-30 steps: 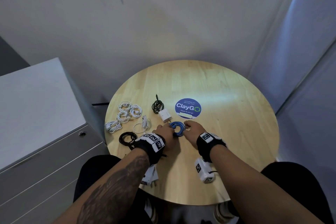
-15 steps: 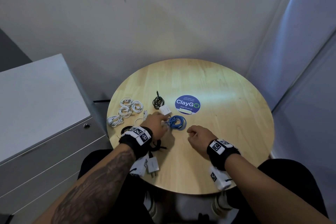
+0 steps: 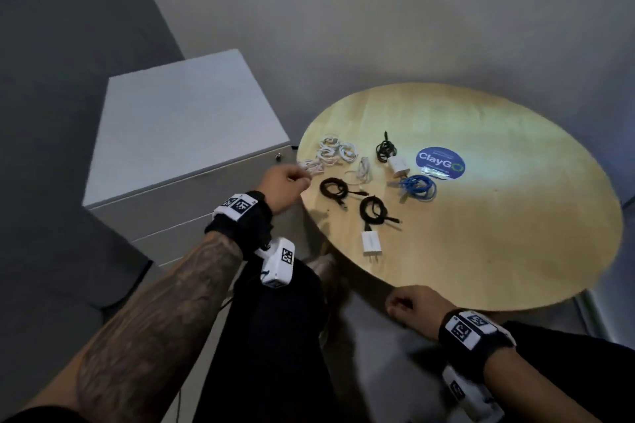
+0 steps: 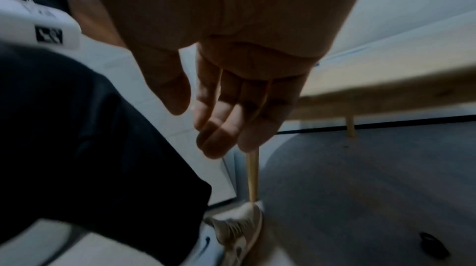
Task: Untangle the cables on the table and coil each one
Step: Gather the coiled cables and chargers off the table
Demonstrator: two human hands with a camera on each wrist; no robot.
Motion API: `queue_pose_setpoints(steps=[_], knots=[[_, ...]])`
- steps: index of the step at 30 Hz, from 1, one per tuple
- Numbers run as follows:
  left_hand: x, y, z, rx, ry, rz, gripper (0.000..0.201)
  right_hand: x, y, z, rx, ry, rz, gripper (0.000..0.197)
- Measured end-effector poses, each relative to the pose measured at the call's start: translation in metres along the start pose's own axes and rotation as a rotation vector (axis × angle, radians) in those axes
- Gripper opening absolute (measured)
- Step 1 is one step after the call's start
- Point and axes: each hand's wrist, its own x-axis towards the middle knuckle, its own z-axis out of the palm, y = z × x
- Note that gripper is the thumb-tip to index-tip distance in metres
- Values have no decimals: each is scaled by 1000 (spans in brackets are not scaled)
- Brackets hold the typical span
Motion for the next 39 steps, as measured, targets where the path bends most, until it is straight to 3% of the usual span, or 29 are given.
queue_pose_setpoints(steps=[5,9,11,13,16,21,39], knots=[[-32,-44,-73,104,213,-93,14,5,17,37,-21,-53,157,13],[-68,-85,-137,208,603,-27,10,12,33,53,-94,-107,226,21],[-81,-103,-166,282,811,-114,21,18,35,52,-95,-83,252,23],[-89,-123,-188,235,930,-304,41,25,35,48,-111,-62,256,27],[-92,-158,-200,-78,859,-492,59,31,27,44,-115,-29,282,43],[-94,-182,-187,-336,903,-552,61,29,18,49,-118,-39,283,25],[-92,-192,-194,-331,704,-628,64,16,24,56,-32,-98,314,18]])
